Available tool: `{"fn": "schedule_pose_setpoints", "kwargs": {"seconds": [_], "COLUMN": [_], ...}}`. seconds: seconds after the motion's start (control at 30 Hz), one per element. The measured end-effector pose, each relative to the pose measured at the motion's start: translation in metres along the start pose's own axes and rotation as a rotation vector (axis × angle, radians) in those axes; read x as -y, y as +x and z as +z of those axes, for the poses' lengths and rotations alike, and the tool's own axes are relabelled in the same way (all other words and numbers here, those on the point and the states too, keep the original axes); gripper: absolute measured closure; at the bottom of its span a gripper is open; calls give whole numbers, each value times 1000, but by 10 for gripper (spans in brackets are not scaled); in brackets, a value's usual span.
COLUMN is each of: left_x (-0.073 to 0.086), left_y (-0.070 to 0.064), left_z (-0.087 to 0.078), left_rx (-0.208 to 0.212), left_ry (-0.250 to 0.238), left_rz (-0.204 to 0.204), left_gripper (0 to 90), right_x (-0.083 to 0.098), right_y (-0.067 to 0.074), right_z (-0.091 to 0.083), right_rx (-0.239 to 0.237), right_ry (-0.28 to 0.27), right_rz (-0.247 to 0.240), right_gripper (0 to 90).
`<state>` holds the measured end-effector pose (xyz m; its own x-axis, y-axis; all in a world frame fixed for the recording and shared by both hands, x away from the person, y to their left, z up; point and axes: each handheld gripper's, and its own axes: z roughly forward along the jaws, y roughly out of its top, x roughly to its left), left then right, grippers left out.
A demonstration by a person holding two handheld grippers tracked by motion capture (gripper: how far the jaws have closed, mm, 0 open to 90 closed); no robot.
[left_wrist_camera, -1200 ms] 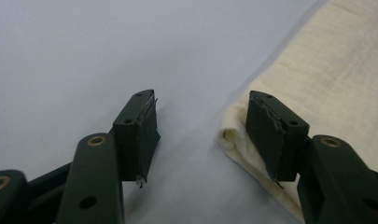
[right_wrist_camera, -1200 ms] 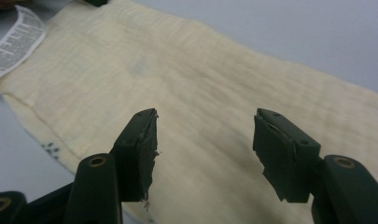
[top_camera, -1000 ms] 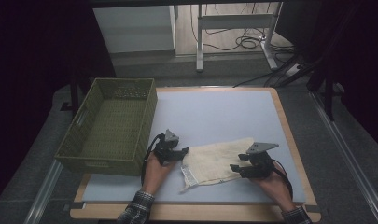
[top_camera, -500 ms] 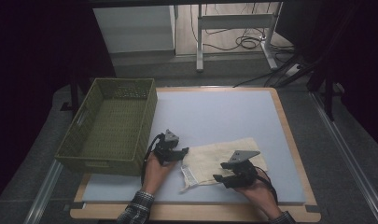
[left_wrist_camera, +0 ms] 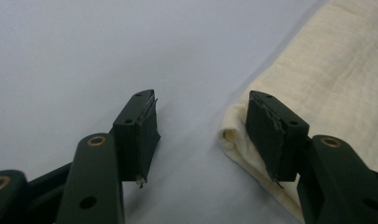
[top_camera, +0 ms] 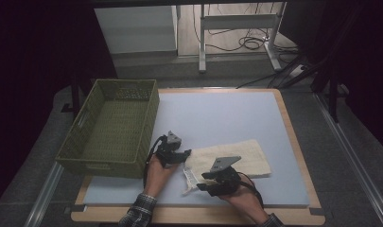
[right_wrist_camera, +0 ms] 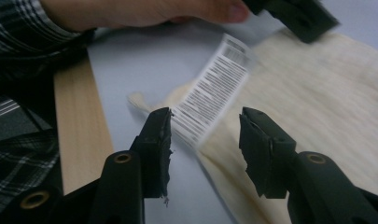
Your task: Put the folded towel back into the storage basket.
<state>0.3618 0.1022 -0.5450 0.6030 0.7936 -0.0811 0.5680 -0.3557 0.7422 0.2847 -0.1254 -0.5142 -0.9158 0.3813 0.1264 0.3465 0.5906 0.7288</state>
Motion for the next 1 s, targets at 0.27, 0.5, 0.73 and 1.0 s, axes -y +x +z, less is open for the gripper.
{"fn": "schedule_pose_setpoints", "kwargs": {"seconds": [0.27,0.5,0.73,1.0], "left_x": [0,0,0,-1], "left_y": [0,0,-1,-8], "left_z": [0,0,0,-1], "left_rx": [0,-1,-8,69], "left_ry": [-1,1,-5,-9], "left_rz": [-1,0,11,15], "left_gripper": [436,435,476,872], "right_x": [-12,-9,-7,-7], "right_y": [13,18,24,16], "right_z": [22,40,39,36], "right_rx": [-45,22,112,61], "right_ry": [21,52,61,40], "right_rz": [-34,-105,-177,-74], "right_gripper": [593,575,822,844]}}
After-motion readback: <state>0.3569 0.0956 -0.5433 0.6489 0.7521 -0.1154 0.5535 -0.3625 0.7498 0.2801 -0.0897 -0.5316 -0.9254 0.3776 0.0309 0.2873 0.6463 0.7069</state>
